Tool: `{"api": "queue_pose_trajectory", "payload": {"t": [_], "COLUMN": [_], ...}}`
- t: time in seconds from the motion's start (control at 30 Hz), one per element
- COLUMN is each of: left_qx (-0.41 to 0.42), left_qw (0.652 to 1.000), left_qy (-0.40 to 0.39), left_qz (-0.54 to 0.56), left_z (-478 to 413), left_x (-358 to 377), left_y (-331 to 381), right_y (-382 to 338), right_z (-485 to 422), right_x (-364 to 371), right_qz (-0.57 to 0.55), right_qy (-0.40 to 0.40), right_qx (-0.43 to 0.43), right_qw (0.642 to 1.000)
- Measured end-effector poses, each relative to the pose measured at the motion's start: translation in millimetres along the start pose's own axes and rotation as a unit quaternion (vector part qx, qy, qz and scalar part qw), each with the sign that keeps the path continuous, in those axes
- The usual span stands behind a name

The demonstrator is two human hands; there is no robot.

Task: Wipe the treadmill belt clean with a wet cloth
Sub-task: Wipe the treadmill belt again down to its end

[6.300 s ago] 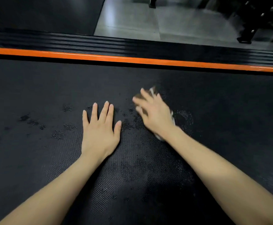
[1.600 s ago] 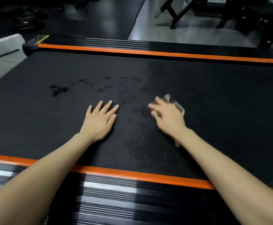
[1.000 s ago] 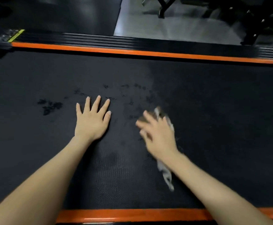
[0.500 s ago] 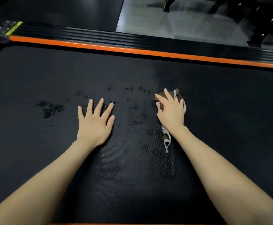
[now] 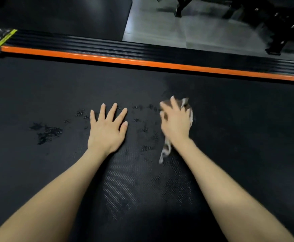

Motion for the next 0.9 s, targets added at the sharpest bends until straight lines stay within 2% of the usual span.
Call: {"api": "queue_pose_trajectory", "payload": {"t": [0.03, 0.13, 0.2, 0.23, 0.3, 0.37, 0.43, 0.5, 0.6, 0.7, 0.8, 0.9], "left_qx": [0.000, 0.002, 0.001, 0.000, -0.002, -0.002, -0.004, -0.003, -0.002, 0.002, 0.001, 0.003], "left_qw": [1.000, 1.000, 1.000, 1.000, 1.000, 1.000, 1.000, 1.000, 1.000, 1.000, 1.000, 1.000], "left_qy": [0.005, 0.007, 0.010, 0.013, 0.014, 0.015, 0.019, 0.016, 0.019, 0.015, 0.017, 0.014], "left_qz": [0.001, 0.005, 0.006, 0.006, 0.011, 0.016, 0.020, 0.020, 0.010, 0.011, 0.011, 0.013], "left_z": [0, -1, 0, 0, 0, 0, -1, -1, -1, -1, -1, -1], "left_x": [0, -1, -2, -3, -2, -2, -2, -2, 0, 0, 0, 2], "left_y": [0, 0, 0, 0, 0, 0, 0, -1, -1, -1, -1, -2], "right_y": [-17, -49, -44, -33, -8, 18, 23, 3, -39, -47, -38, -14], "right_z": [25, 108, 116, 100, 39, -29, -61, -45, 35, 65, 18, -65], "right_x": [-7, -23, -30, -27, -16, -4, 9, 10, -6, -10, 5, 28], "right_qz": [-0.015, -0.059, -0.069, -0.059, -0.037, -0.023, -0.032, -0.047, -0.088, -0.100, -0.093, -0.082], "right_qy": [0.007, -0.041, -0.065, -0.062, -0.031, -0.014, -0.011, -0.016, -0.041, -0.074, -0.066, -0.028], "right_qx": [-0.038, -0.201, -0.286, -0.301, -0.244, -0.104, 0.000, -0.019, -0.179, -0.257, -0.254, -0.139], "right_qw": [0.999, 0.977, 0.954, 0.950, 0.969, 0.994, 0.999, 0.999, 0.979, 0.958, 0.961, 0.987]}}
Point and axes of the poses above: each hand's wrist, its own z-axis away from the middle knuckle, its own x-axis out of the palm, y = z × x, the point moved 8 cm from there along -z, towards the middle knuckle, and after that the axes turned 6 degrees about y, right-handed, at the moved point
